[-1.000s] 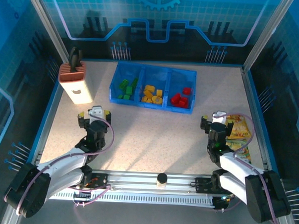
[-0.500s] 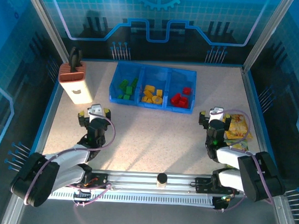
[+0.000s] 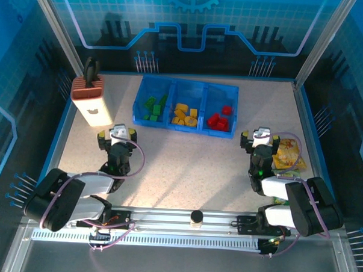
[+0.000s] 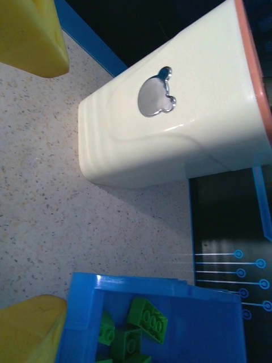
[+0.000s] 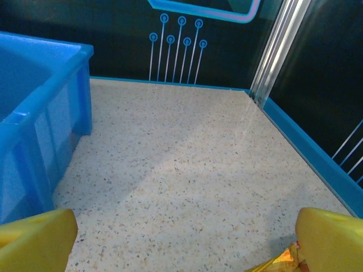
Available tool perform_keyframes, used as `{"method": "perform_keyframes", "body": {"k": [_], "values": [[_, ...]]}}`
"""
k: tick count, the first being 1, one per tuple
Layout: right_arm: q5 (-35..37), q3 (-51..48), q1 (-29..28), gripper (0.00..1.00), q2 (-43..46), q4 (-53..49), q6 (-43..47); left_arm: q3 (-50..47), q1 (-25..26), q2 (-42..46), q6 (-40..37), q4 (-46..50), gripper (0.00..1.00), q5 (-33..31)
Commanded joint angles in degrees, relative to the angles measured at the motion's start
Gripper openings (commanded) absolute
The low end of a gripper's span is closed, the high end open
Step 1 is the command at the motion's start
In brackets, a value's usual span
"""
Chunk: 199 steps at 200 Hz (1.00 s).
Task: Sort the legos into containers by color
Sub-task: Reset both arms
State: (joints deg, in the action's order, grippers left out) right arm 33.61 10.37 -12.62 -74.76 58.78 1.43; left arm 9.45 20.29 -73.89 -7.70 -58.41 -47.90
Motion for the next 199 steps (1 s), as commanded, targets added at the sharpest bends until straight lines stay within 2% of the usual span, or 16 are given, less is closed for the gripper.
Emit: {"method": "perform_keyframes", "body": {"k": [1, 23, 47, 55, 66, 77, 84, 96, 110, 122, 142, 199], "values": [[-0.81, 0.46, 0.57, 1.0, -0.51, 3.64, 1.08, -0.88, -0.69, -3.69, -2.9, -11.88, 0.99, 0.94], [-1.4, 1.05, 0.5, 1.0, -0.82, 2.85, 1.27, -1.95, -0.74, -8.71, -4.89, -21.62, 0.99, 1.22], [-2.38, 0.48, 0.95, 1.0, -1.12, 3.43, -0.98, -0.84, -0.94, -10.51, -5.47, -21.88, 0.99, 1.72], [-6.07, -1.37, 2.76, 1.0, -4.54, 8.63, -3.01, -0.45, -1.07, -10.96, -5.46, -21.92, 0.99, 1.76], [-6.56, -2.98, 3.7, 1.0, -12.95, 22.99, -2.5, -0.02, -1.54, -11.39, -5.47, -21.89, 0.99, 2.21], [-9.21, -0.45, 2.29, 1.0, -8.82, 13.01, -0.55, -0.03, -1.86, -11.52, -4.86, -21.92, 0.99, 2.84], [-10.2, 0.67, 1.89, 1.0, -8.2, 9.49, -0.04, -0.41, -2.86, -11.87, -1.82, -21.92, 0.99, 4.07], [-11.13, 0.05, 1.83, 1.0, -11.36, 15.08, 1.52, -0.76, -6.62, -13.62, 2.22, -21.94, 0.99, 10.19], [-13.63, -2.39, 1.48, 1.0, -14.49, 22.72, 2.67, 1.14, -8.51, -14.82, 2.79, -20.55, 0.99, 11.68], [-17.7, -2.44, 1.65, 1.0, -15.89, 22.41, 3.38, 1.1, -8.43, -14.62, 3.0, -20.32, 0.99, 11.99], [-14.25, -0.06, -0.17, 1.0, -17.71, 22.08, 5.69, 0.05, -8.45, -14.79, 2.94, -21.9, 0.99, 13.06], [-14.72, -0.68, -0.4, 1.0, -17.75, 22.78, 5.82, 0.2, -7.84, -15.63, 0.9, -21.92, 0.99, 16.92]]}}
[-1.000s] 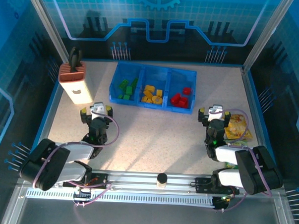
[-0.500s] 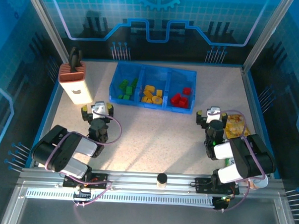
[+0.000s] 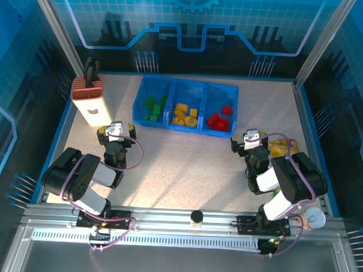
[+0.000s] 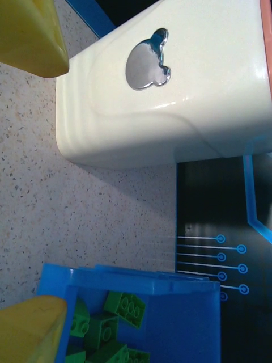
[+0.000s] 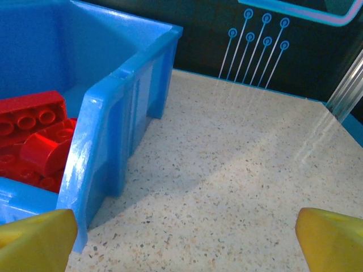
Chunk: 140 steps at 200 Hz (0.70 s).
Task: Sort the legos into containers by color
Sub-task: Reset both arms
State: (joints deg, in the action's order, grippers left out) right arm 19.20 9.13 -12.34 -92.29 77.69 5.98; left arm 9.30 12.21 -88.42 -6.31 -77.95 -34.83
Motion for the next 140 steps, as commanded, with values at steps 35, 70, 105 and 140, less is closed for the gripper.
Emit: {"method": "perform_keyframes", "body": {"k": [35, 70, 105, 140], "values": [[-0.49, 0.24, -0.77, 1.0, -0.04, 3.87, 1.32, 0.81, 0.3, -2.23, -1.82, -2.34, 0.99, 8.05], [-0.4, 0.45, -0.85, 1.0, -0.17, 3.82, 1.34, 3.56, -3.58, -4.35, 0.66, 1.93, 0.99, 14.77], [0.37, 1.48, -0.5, 1.0, -0.2, 2.81, 1.07, 10.16, -7.15, -1.41, 5.12, 18.7, 0.99, 16.74], [0.32, 12.35, 3.8, 1.0, 3.64, -23.82, -5.74, 11.53, -9.09, -1.12, 7.01, 21.86, 0.99, 18.22]]}}
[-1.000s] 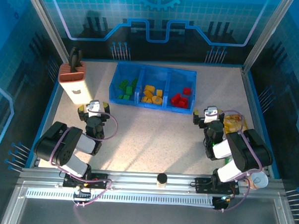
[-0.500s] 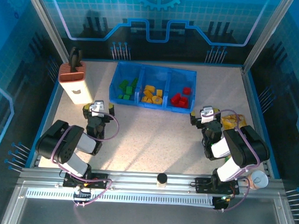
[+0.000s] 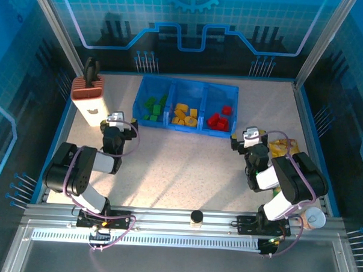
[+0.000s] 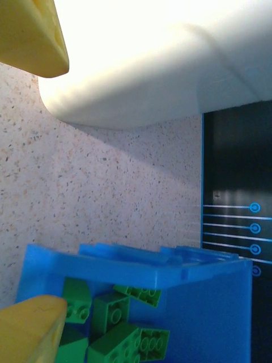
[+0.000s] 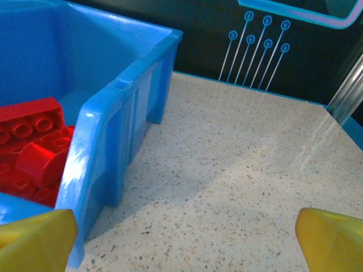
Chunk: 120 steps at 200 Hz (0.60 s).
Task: Sort the legos into containers by color
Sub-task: Reset both arms
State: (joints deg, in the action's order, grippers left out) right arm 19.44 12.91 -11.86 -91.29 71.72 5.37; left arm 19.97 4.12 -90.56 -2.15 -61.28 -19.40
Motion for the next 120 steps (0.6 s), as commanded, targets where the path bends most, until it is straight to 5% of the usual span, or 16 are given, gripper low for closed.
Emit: {"method": "perform_keyframes", "body": {"k": [1, 12, 120], "values": [[-0.63, 8.95, 3.86, 1.0, 2.71, -18.51, -5.42, 0.86, -1.02, 1.06, 2.86, 5.24, 0.99, 2.83], [-8.33, 8.49, 8.34, 1.0, 3.73, -19.26, -8.13, 0.86, -1.2, 1.14, 3.11, 5.44, 0.99, 3.07], [-3.71, 8.72, 6.16, 1.0, 3.05, -18.43, -6.75, 0.78, -1.42, 1.29, 3.38, 5.29, 0.99, 2.78]]}}
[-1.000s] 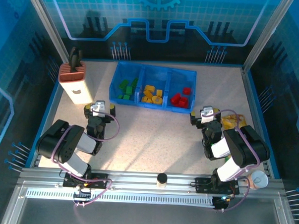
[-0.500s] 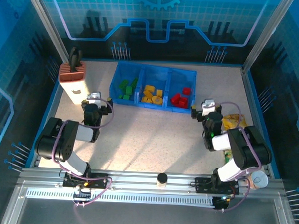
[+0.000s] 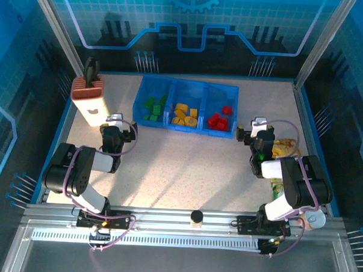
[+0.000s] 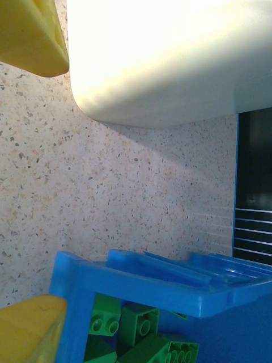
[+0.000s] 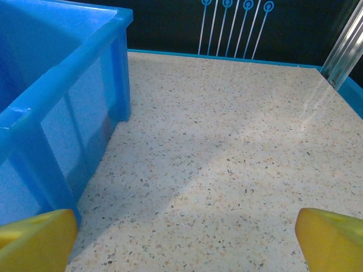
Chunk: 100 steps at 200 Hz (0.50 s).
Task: Sort the legos into containers by color
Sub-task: Reset both arms
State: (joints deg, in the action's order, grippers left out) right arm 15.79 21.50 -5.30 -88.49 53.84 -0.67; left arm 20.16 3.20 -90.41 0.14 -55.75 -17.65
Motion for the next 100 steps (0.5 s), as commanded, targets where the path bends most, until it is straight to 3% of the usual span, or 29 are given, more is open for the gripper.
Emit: {"method": "perform_keyframes", "body": {"k": [1, 100], "values": [[-0.06, 0.08, -0.41, 1.0, 0.25, -0.52, -0.69, 0.58, -0.53, 1.08, 1.09, -0.2, 0.99, 1.04], [0.03, 0.18, -0.45, 1.0, 0.25, -0.77, -0.59, 0.58, -0.48, 1.06, 1.0, -0.24, 0.99, 1.12]]}}
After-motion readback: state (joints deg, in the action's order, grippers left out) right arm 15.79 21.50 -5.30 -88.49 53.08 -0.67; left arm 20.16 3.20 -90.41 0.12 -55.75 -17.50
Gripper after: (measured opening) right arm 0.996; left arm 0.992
